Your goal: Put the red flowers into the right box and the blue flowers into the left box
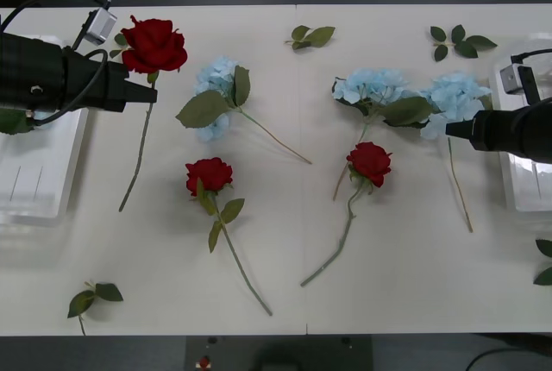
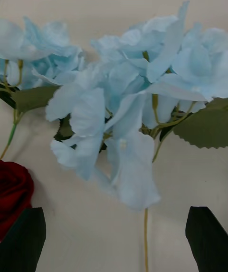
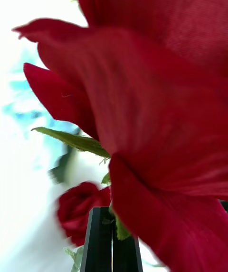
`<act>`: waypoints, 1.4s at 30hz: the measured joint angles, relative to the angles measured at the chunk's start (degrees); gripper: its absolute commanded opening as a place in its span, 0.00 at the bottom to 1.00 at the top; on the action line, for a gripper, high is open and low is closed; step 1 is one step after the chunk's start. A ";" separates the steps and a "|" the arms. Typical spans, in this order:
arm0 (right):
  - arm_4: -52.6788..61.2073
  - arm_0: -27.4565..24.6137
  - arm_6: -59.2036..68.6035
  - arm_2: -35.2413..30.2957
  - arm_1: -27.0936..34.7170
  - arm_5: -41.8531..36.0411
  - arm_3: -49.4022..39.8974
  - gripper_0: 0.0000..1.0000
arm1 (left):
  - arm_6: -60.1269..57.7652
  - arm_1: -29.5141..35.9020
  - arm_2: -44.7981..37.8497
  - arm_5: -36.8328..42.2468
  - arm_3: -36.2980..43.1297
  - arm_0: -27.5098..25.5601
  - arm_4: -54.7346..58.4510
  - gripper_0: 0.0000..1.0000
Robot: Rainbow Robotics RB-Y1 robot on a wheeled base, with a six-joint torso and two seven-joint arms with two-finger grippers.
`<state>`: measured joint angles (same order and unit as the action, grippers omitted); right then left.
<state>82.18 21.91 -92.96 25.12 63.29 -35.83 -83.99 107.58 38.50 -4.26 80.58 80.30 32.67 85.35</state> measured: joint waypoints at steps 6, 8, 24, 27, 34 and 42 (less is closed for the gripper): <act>-4.15 0.01 0.00 -0.07 -1.40 -0.80 1.48 0.86 | -0.82 -0.02 -0.06 0.00 0.00 0.00 10.62 0.00; -4.15 0.01 0.00 -0.07 -1.41 -1.38 1.50 0.86 | -1.91 -0.11 -0.06 0.00 0.02 0.01 12.65 0.00; 28.66 0.01 -13.34 -0.07 2.43 -4.27 -2.30 0.87 | -18.81 -6.53 6.03 -9.91 9.74 3.46 15.06 0.00; 38.16 0.01 -21.58 -0.09 2.99 -6.10 -2.79 0.87 | -18.81 -7.25 9.28 -12.23 9.80 4.65 16.79 0.00; 56.62 0.01 -39.09 -0.31 2.91 -16.14 -2.79 0.87 | -18.81 -9.81 11.51 -14.70 9.80 6.99 16.91 0.00; 64.11 -2.85 -52.62 -6.58 -2.81 -24.74 -2.84 0.87 | -18.81 -10.42 12.06 -16.39 9.80 7.96 16.91 0.00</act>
<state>146.29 19.06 -145.59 18.54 60.48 -60.57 -86.83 88.77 28.08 7.80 64.19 90.10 40.63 102.26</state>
